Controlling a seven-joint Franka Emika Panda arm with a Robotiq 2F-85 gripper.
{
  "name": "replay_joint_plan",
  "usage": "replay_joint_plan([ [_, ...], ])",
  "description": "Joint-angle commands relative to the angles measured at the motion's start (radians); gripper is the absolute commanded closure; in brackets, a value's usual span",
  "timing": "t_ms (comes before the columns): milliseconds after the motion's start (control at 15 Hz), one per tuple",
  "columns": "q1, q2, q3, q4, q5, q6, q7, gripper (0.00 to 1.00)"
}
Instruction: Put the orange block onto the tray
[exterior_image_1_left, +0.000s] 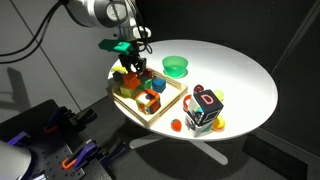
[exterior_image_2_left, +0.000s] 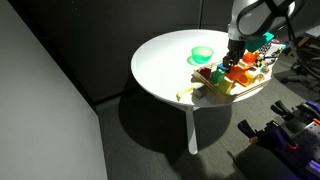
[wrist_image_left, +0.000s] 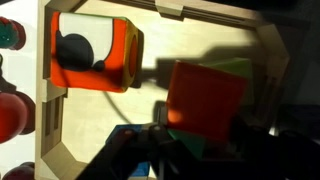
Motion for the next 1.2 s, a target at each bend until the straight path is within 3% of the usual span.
replay_joint_plan([
  [0,-0.035,-0.053,-0.007,-0.047,0.03,0.024,-0.016,0.69],
  [67,-0.044,-0.057,-0.008,-0.049,0.035,0.022,-0.019,0.69],
  [133,-0.051,-0.061,-0.008,-0.05,0.041,0.015,-0.024,0.19],
  [200,-0.057,-0.063,-0.008,-0.051,0.048,0.015,-0.027,0.17],
  [333,-0.063,-0.068,-0.007,-0.051,0.059,0.014,-0.028,0.03],
  [1133,-0.049,-0.138,0.014,-0.048,0.09,-0.027,-0.015,0.0],
])
